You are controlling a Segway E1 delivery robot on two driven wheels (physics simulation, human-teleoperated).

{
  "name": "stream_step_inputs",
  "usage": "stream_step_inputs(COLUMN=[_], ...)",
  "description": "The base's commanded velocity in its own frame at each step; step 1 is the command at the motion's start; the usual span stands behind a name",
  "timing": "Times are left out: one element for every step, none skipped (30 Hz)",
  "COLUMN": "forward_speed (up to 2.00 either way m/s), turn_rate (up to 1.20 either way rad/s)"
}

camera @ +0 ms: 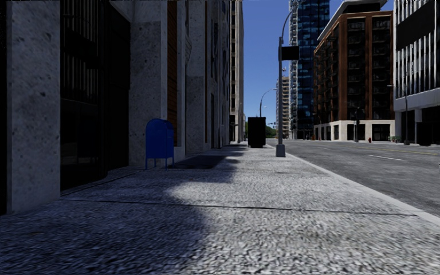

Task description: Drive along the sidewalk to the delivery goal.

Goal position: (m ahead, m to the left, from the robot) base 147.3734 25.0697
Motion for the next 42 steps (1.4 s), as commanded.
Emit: stream_step_inputs(forward_speed=[2.0, 2.0, 2.0, 2.0, 2.0, 2.0, 2.0, 2.0, 2.0, 2.0, 2.0, 2.0, 2.0, 2.0, 2.0, 2.0, 2.0, 2.0, 2.0, 2.0, 2.0, 2.0, 2.0, 2.0, 2.0, 2.0, 2.0, 2.0, 2.0, 2.0, 2.0, 2.0, 2.0, 2.0, 2.0, 2.0, 2.0, 2.0, 2.0, 2.0, 2.0, 2.0], turn_rate=[0.0, 0.0, 0.0, 0.0, 0.0, 0.0, 0.0, 0.0, 0.0, 0.0, 0.0, 0.0, 0.0, 0.0, 0.0, 0.0, 0.0, 0.0, 0.0, 0.0, 0.0, 0.0, 0.0, -0.05, -0.05, -0.15, -0.18, -0.19, -0.19, -0.19, -0.2, -0.27, -0.45, -0.54, -0.56, -0.56, -0.57, -0.57, -0.08, 0.0, 0.0, 0.0])
